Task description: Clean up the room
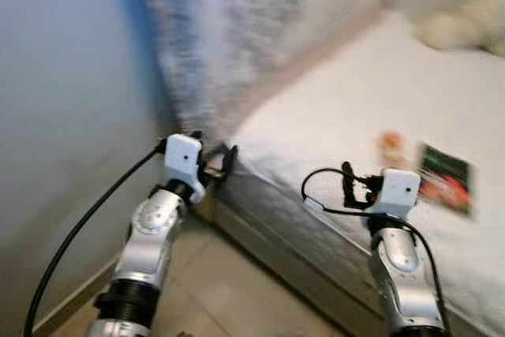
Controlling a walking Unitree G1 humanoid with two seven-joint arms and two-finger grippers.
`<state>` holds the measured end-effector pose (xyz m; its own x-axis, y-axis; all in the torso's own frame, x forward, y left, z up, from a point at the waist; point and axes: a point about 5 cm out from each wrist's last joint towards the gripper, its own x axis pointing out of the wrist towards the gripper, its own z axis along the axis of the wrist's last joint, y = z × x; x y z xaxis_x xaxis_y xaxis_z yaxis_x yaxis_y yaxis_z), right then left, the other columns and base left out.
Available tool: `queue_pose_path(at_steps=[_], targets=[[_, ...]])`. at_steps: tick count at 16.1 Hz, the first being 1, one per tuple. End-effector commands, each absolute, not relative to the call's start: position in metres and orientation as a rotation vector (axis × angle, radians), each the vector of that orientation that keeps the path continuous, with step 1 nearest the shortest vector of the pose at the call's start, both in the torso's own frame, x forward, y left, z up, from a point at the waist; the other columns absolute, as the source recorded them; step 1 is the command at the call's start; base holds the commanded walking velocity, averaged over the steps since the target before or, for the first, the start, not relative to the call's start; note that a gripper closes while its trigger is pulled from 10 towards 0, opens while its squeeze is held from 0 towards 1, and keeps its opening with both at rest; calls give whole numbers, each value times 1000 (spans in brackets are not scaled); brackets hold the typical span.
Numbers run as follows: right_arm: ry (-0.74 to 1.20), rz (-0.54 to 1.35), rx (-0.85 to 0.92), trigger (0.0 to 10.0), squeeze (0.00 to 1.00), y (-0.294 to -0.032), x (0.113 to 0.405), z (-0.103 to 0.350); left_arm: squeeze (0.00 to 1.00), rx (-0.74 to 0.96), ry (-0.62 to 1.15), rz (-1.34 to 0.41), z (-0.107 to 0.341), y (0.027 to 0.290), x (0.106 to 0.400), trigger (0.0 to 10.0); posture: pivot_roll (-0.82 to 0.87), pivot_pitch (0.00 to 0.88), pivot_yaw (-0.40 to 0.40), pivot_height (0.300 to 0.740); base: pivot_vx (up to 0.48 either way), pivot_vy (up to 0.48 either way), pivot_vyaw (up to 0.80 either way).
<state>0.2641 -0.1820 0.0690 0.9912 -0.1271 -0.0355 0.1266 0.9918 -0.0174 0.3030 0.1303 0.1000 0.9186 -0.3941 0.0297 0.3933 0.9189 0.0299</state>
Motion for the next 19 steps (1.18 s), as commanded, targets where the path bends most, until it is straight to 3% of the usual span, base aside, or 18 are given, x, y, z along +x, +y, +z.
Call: queue_pose_path(at_steps=[1,9,12,19], targets=[[32,-133,-45,10000,0,-186,262,68,0,11,-36,-415,98,126,302,10000,107,0,-76,740,0,0,-788],[64,-108,-35,10000,0,-186,267,62,0,10,-63,-392,99,116,304,10000,104,0,-85,740,0,-40,-775],[64,-76,-17,10000,0,-174,270,62,0,-8,-69,-373,101,106,304,10000,108,0,-84,740,335,-340,0],[97,-85,-14,10000,0,-176,273,58,0,20,-73,-336,103,116,308,10000,110,0,-78,740,402,-256,0]])
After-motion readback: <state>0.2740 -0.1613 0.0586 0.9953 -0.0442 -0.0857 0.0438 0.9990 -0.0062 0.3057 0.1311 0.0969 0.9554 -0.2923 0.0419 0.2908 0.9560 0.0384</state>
